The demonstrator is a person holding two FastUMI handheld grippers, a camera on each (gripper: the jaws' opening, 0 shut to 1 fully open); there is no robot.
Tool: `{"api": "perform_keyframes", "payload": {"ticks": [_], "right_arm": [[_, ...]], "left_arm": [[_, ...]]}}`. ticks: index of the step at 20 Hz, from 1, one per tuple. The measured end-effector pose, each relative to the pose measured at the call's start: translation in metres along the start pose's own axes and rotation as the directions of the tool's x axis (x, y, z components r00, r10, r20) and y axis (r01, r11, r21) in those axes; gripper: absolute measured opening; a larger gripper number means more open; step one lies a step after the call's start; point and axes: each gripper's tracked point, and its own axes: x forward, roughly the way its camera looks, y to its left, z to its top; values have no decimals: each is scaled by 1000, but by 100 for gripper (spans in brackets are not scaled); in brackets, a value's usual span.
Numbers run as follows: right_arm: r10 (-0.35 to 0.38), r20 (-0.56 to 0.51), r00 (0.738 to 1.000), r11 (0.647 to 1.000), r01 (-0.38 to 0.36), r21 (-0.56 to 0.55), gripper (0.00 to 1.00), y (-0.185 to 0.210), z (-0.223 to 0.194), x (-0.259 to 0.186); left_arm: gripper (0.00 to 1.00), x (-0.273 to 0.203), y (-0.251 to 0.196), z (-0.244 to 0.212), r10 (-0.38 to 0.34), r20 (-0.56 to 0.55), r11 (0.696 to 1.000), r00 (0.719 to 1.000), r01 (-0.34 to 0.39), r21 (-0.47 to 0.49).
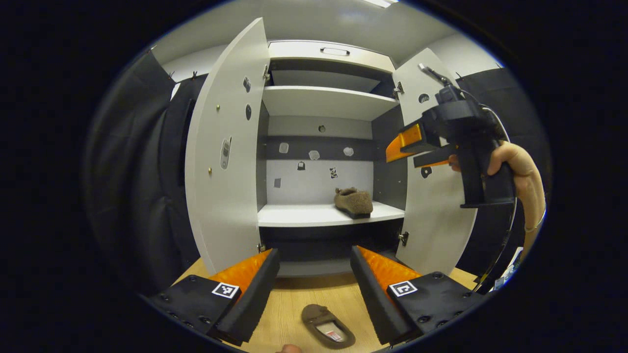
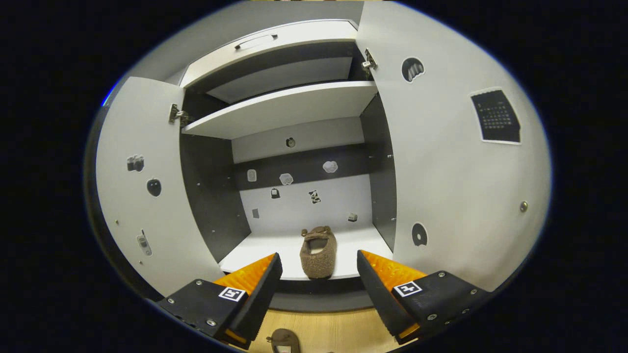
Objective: Grab one shoe with the right hand and put it into the shoe cabinet, grab the other shoe with the left hand and put it into the shoe cabinet; then close the right door with the right hand and the left door with the left hand.
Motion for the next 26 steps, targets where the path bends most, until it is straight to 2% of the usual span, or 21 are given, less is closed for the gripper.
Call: {"api": "perform_keyframes", "payload": {"ticks": [3,6,8,13,15,16,17,21,24,25,26], "right_arm": [[43,35,998,997,-40,-66,94,17,-6,-28],[37,129,991,991,-20,-129,94,20,6,-46],[42,162,986,989,-18,-147,94,21,8,-55],[77,162,984,990,-55,-131,94,26,-4,-69],[96,160,982,991,-79,-106,94,27,-9,-73],[97,164,982,991,-81,-102,94,24,-9,-73],[95,167,981,992,-80,-98,94,22,-9,-73],[112,161,981,992,-102,-68,94,20,-13,-74],[107,166,980,993,-98,-63,94,13,-14,-73],[107,166,980,993,-99,-57,94,12,-14,-72],[109,166,980,993,-102,-52,94,11,-15,-71]], "left_arm": [[95,-3,5,-50,25,-56,1000,998,-26,-14],[95,-2,18,-104,72,-123,997,990,-74,-11],[96,-3,20,-148,81,-193,995,978,-92,-49],[97,8,22,-231,86,-345,986,935,-130,-106],[99,12,20,-253,86,-389,985,917,-137,-105],[95,13,19,-262,80,-407,985,910,-135,-107],[97,16,18,-272,73,-421,986,904,-130,-108],[97,33,26,-304,113,-476,983,872,-169,-77],[99,40,22,-328,87,-539,981,838,-165,-99],[97,40,20,-336,78,-562,980,823,-166,-108],[95,43,16,-339,65,-568,978,820,-166,-128]]}}
